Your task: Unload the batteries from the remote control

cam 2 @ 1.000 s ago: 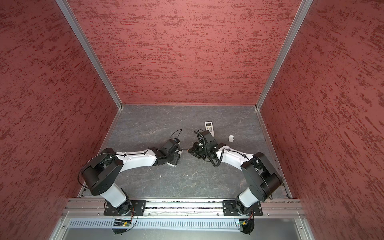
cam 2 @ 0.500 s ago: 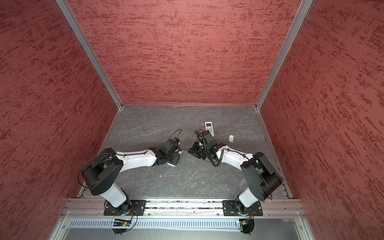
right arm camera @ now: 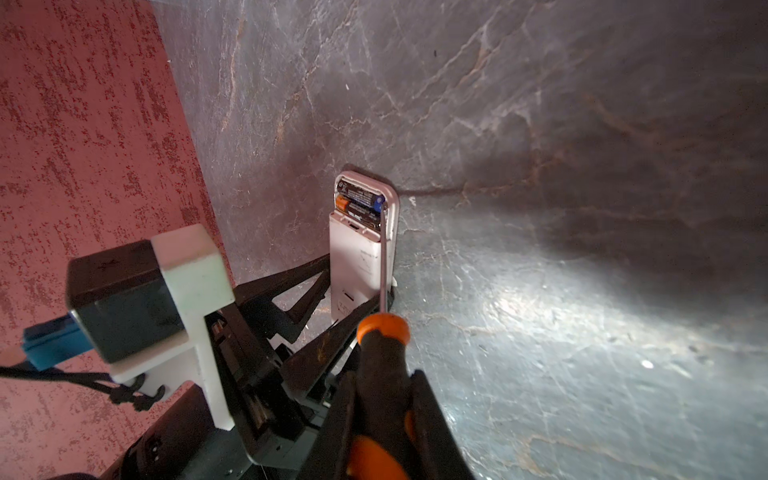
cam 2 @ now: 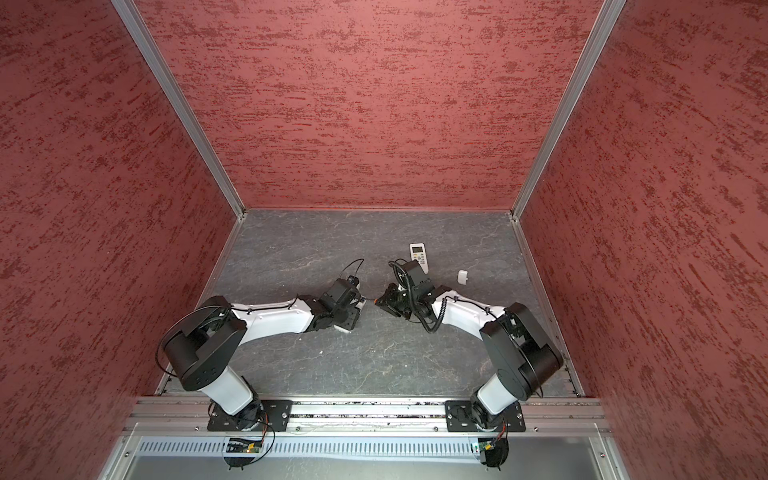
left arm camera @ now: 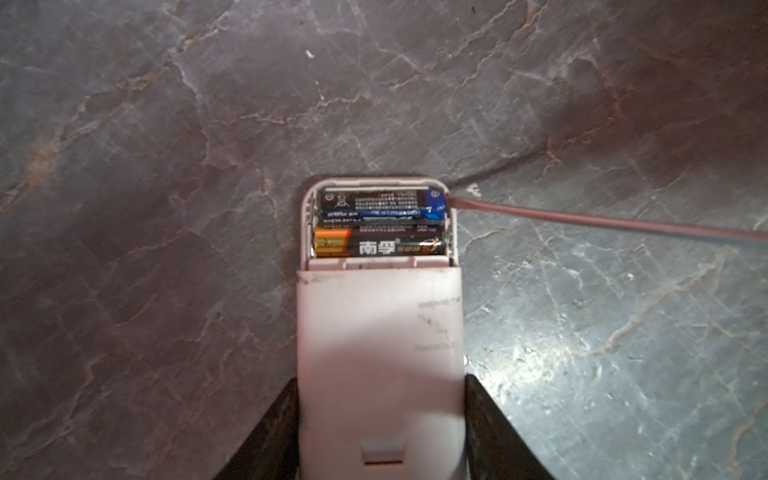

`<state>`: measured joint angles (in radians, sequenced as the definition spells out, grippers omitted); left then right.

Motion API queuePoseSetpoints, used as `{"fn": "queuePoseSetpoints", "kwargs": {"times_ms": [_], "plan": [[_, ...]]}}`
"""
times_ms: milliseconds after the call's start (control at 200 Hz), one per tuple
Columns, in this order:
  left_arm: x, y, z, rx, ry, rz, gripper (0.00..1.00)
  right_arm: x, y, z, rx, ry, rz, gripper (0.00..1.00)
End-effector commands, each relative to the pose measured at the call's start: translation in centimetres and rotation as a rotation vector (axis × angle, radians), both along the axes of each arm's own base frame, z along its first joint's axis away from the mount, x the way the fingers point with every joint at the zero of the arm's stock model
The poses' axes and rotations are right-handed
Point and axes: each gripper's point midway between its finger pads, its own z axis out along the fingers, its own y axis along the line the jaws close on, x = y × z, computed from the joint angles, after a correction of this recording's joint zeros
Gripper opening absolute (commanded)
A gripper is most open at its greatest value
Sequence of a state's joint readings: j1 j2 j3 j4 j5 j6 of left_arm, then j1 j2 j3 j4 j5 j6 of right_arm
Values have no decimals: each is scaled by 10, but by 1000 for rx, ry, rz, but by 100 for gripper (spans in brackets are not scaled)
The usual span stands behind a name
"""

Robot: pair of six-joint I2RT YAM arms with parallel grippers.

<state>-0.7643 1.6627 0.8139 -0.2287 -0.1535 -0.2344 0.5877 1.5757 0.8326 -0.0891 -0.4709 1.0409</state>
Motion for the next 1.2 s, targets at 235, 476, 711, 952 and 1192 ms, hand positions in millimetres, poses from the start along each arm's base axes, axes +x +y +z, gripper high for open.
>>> {"fn": "queuePoseSetpoints", "kwargs": {"times_ms": [235, 476, 711, 952, 1192], "plan": [[-41, 13, -37, 80, 179, -55, 49, -3, 12, 0, 35, 54, 13, 0], [-41, 12, -36, 75, 177, -59, 49, 2, 17, 4, 84, 29, -7, 0], [-42, 11, -36, 73, 177, -64, 49, 10, 23, 17, 134, -12, -10, 0], [-42, 12, -37, 73, 179, -64, 49, 12, 26, 24, 152, -26, -5, 0], [-42, 11, -36, 73, 178, -67, 49, 13, 25, 31, 153, -42, -7, 0]]}}
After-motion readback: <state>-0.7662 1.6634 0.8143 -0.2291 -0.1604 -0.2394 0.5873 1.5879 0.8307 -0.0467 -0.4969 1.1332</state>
